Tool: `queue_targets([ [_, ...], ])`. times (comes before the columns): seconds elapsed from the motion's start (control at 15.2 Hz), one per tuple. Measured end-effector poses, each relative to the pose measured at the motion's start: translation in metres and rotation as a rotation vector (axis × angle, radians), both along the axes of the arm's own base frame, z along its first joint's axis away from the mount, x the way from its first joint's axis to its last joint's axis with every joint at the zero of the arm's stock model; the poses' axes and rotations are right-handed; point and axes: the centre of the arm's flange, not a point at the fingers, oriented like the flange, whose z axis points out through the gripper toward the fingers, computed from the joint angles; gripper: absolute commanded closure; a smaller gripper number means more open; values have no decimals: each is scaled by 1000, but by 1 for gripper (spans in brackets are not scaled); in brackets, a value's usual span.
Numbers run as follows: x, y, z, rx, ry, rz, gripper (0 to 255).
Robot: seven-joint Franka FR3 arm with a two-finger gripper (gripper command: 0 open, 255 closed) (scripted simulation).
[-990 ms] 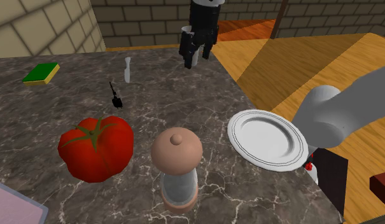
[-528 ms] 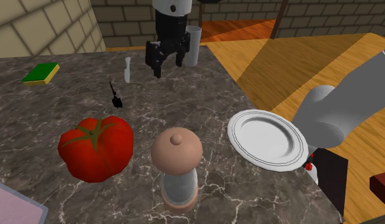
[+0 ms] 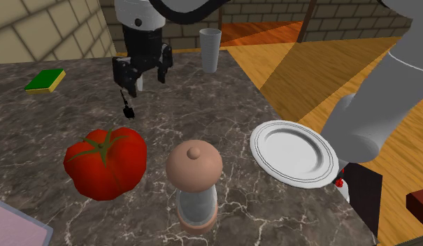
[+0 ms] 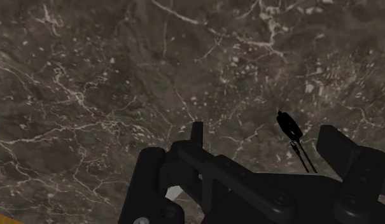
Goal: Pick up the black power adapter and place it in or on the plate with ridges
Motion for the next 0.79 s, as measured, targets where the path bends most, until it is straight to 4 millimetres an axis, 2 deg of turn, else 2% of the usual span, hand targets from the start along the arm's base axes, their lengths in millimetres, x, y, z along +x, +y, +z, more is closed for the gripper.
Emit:
queue_targets([
  [0.33, 25, 47, -8, 4, -27, 9, 0],
  [0.79, 34, 55, -41, 4, -30, 10, 0],
])
